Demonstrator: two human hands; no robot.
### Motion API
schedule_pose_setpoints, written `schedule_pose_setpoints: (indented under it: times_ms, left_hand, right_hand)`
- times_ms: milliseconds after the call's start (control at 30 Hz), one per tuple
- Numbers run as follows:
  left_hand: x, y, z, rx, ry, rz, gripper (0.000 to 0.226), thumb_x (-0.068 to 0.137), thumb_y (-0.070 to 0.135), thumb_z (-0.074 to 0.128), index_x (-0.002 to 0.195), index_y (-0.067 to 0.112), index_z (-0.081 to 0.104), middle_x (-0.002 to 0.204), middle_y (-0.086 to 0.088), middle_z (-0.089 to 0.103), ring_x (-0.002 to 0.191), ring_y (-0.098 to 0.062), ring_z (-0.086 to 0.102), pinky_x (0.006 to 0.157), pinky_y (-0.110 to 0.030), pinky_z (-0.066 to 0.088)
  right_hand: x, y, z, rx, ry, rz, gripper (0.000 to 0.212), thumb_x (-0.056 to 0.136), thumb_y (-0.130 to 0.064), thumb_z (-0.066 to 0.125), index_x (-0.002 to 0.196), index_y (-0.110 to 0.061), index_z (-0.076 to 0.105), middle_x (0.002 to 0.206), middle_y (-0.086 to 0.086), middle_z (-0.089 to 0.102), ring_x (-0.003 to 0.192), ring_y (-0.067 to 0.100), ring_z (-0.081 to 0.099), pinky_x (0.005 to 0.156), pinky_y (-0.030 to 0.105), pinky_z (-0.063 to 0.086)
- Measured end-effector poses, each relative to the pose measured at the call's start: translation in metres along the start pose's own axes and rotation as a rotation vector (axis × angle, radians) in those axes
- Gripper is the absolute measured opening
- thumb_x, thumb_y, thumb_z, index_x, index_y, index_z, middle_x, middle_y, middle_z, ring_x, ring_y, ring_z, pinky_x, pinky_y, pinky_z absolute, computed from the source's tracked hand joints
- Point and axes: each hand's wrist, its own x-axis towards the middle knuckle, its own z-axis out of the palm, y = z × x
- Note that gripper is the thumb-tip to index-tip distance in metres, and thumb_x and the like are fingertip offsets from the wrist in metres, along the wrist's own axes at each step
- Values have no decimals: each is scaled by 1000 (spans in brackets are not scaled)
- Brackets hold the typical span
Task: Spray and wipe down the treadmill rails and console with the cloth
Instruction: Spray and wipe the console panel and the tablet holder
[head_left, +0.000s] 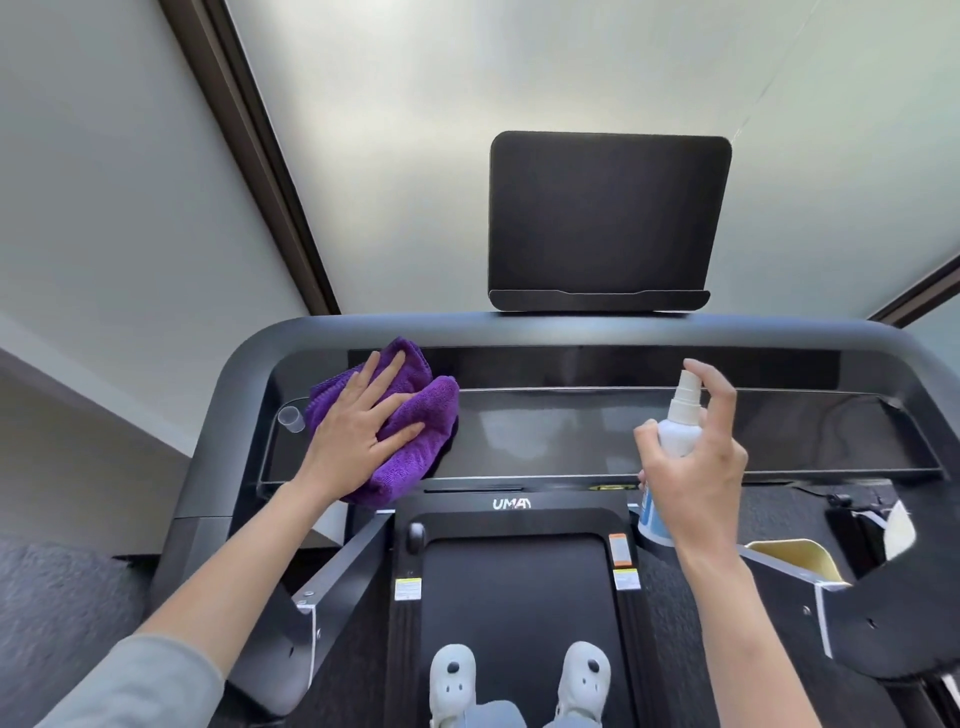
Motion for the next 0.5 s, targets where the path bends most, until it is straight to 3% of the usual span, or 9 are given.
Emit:
schedule_pose_setpoints:
  times_ms: [133, 300, 500]
  left_hand:
    - [5, 1, 5, 21, 53, 34, 63, 87, 69, 33, 129, 31, 61, 159, 15, 18, 150, -13, 5, 113, -36, 23]
    - [18, 3, 6, 32, 167, 57, 47, 89, 51, 50, 120, 20, 68, 157, 2, 29, 149, -27, 15, 116, -50, 25]
    - [6, 8, 21, 123, 148, -71, 61, 84, 71, 44, 134, 38, 55, 161, 3, 18, 150, -26, 6, 120, -43, 5]
  right_hand:
    - [-6, -8, 20, 1, -18, -11, 59, 85, -1, 59, 131, -34, 42, 61, 15, 53, 50, 39, 56, 57, 50, 54]
    - [-10, -17, 44, -16, -54, -66, 59, 83, -2, 60, 132, -30, 43, 54, -3, 44, 49, 27, 47, 55, 44, 50]
    - [-6, -25, 57, -2, -67, -86, 61, 84, -5, 60, 132, -37, 40, 58, -1, 47, 53, 27, 49, 55, 42, 50]
